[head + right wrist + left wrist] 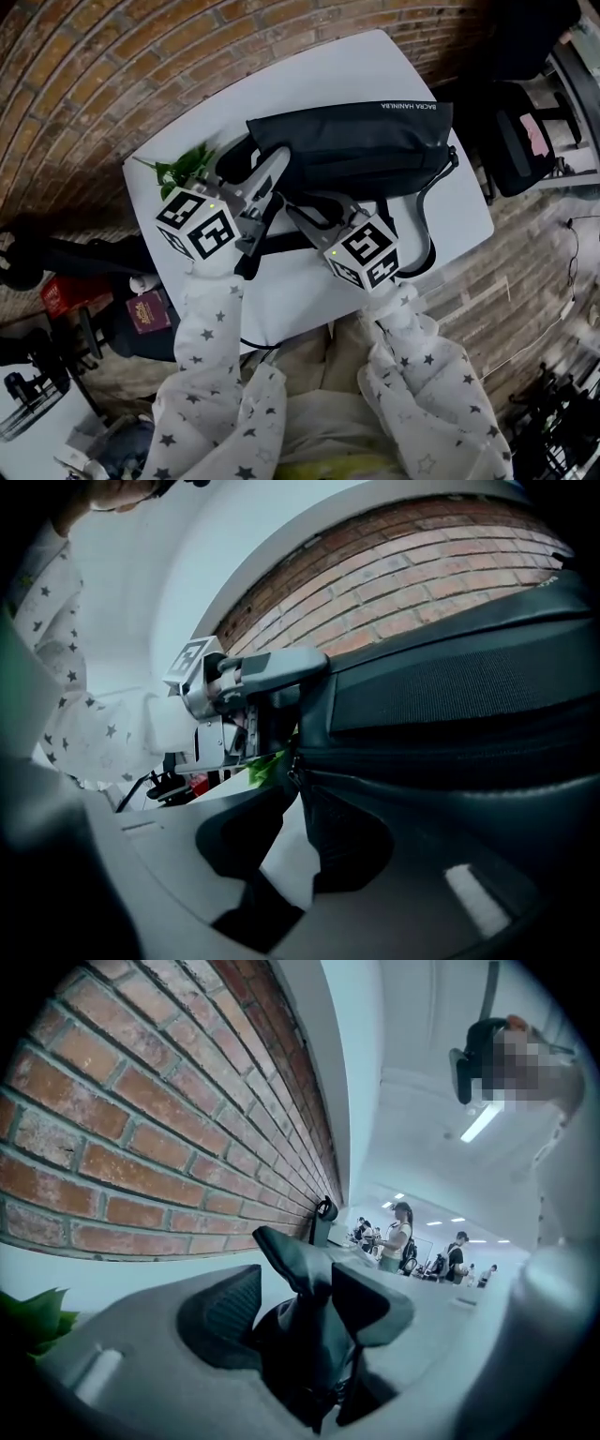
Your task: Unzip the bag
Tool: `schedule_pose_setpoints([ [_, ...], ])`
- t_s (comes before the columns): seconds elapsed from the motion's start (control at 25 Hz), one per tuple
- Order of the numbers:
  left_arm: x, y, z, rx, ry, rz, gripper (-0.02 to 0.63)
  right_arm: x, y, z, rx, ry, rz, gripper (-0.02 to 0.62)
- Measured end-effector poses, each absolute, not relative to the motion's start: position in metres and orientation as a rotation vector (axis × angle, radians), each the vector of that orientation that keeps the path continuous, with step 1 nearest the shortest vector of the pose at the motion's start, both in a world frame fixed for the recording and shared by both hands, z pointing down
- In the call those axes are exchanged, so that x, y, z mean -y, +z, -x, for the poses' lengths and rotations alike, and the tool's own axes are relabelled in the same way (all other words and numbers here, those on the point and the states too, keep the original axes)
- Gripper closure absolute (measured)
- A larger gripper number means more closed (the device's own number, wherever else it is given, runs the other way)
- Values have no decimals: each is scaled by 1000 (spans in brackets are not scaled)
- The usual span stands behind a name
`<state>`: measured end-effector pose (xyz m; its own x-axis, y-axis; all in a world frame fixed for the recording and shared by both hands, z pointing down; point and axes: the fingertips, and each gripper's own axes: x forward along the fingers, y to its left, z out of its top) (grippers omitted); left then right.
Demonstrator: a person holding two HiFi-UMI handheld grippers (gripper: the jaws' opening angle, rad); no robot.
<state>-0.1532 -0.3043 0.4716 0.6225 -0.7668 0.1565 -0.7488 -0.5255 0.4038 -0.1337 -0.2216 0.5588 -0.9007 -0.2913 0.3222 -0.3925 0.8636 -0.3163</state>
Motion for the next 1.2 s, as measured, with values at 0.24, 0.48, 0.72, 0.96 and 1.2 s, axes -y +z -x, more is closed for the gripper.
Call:
schedule_pose_setpoints([
  [0.24, 304, 473, 151, 1177, -64, -2423, 397, 222, 563, 135, 2744, 471, -521, 520],
  [0.48, 305, 471, 149, 1185, -62, -2428, 410, 225, 565, 133, 2713, 404, -560, 572],
  [0.72, 305, 473, 147, 1181, -62, -2430, 433, 226, 563, 132, 2709, 417, -581, 575],
  [0.96, 302, 472, 147, 1162, -95, -2422, 456, 224, 561, 128, 2693, 439, -596, 575],
  [1.2, 309, 483, 141, 1175, -73, -2427, 468, 229, 569, 117, 2663, 458, -611, 575],
])
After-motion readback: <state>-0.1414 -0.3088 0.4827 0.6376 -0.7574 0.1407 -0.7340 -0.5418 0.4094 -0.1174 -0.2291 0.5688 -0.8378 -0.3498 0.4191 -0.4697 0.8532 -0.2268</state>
